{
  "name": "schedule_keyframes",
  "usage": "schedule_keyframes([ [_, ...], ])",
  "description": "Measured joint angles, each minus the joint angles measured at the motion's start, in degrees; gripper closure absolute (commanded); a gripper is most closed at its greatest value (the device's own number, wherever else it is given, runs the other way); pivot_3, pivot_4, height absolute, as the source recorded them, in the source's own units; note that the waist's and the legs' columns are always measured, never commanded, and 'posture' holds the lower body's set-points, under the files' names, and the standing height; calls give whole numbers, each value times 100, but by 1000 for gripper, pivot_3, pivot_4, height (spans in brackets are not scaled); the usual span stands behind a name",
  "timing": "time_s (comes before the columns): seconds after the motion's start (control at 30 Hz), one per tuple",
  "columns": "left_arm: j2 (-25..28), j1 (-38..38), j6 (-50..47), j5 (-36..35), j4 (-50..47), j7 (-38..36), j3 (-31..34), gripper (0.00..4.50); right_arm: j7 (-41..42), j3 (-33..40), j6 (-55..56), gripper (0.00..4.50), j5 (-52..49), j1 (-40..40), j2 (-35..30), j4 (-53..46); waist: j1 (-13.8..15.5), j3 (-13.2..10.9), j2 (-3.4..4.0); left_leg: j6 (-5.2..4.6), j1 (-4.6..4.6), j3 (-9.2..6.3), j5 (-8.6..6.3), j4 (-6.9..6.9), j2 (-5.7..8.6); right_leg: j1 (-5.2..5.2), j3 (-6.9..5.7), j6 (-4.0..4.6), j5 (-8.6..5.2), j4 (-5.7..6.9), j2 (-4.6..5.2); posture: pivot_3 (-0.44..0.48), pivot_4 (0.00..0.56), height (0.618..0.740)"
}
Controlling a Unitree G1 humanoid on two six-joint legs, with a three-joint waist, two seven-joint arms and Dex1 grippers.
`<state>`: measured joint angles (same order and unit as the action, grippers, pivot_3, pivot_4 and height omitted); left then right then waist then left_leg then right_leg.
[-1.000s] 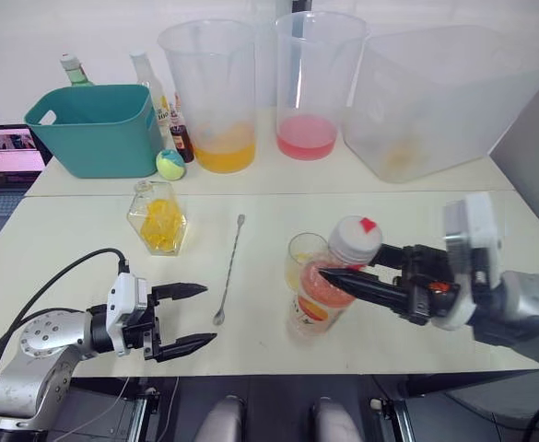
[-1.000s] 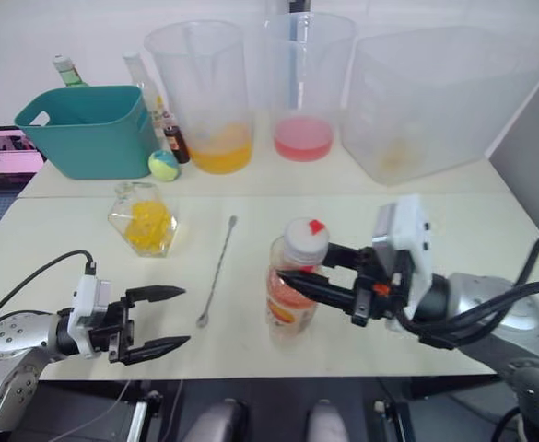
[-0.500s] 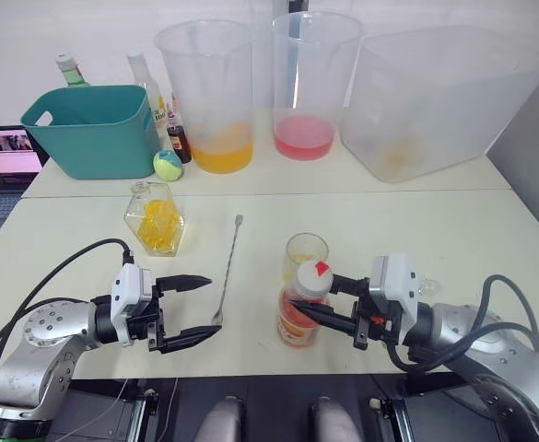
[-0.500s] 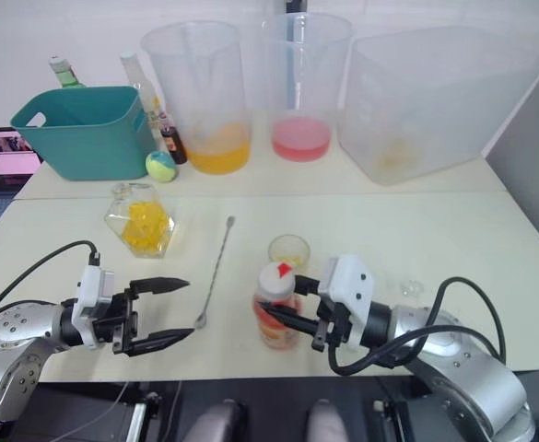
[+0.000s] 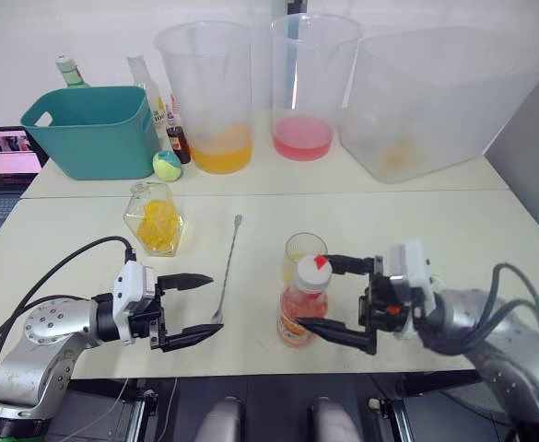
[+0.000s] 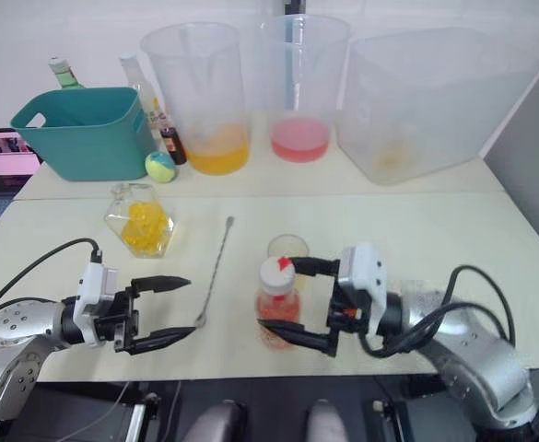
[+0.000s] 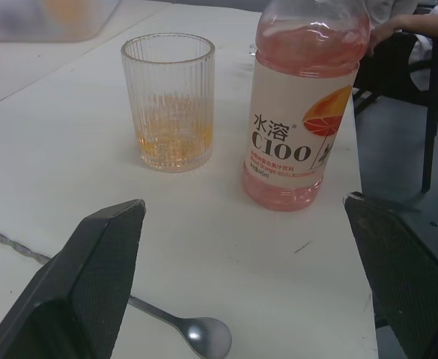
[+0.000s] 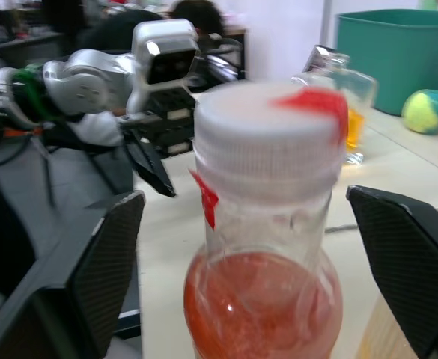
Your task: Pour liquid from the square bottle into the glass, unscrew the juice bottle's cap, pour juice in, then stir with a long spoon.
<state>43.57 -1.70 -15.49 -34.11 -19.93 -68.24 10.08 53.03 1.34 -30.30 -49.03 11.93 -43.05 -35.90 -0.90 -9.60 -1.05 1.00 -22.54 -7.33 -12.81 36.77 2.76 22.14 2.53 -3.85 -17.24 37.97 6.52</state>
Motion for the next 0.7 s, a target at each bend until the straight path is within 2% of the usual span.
schedule_keyframes([
  [0.23, 202, 133, -152, -54, -37, -99, 10, 0, 1603, -502, 43, 20, 206, 1267, -32, 1433, -5, -1, -1, 0, -1, 0, 0, -1, 0, 4, -1, 2, 1, 3, 0, 0, 150, 738],
  [0.47, 364, 122, -221, -175, -48, -166, 91, 0, 2092, -864, 226, 20, 628, 1559, 242, 1783, 9, -1, 0, 0, -6, -4, 0, -1, 0, 11, -2, 3, 2, 3, 2, 0, 150, 738],
  [0.5, 375, 113, -222, -194, -48, -170, 112, 0, 2105, -864, 238, 557, 650, 1558, 288, 1783, 8, -1, 0, 0, -6, -4, 0, 0, 0, 11, -2, 3, 2, 3, 2, 0, 150, 738],
  [0.7, 410, 78, -224, -200, -50, -217, 122, 0, 2077, -823, 238, 2576, 720, 1421, 386, 1731, 10, -1, 0, 1, -6, -4, 0, 0, 1, 11, -1, 3, 2, 3, 2, 0, 150, 738],
])
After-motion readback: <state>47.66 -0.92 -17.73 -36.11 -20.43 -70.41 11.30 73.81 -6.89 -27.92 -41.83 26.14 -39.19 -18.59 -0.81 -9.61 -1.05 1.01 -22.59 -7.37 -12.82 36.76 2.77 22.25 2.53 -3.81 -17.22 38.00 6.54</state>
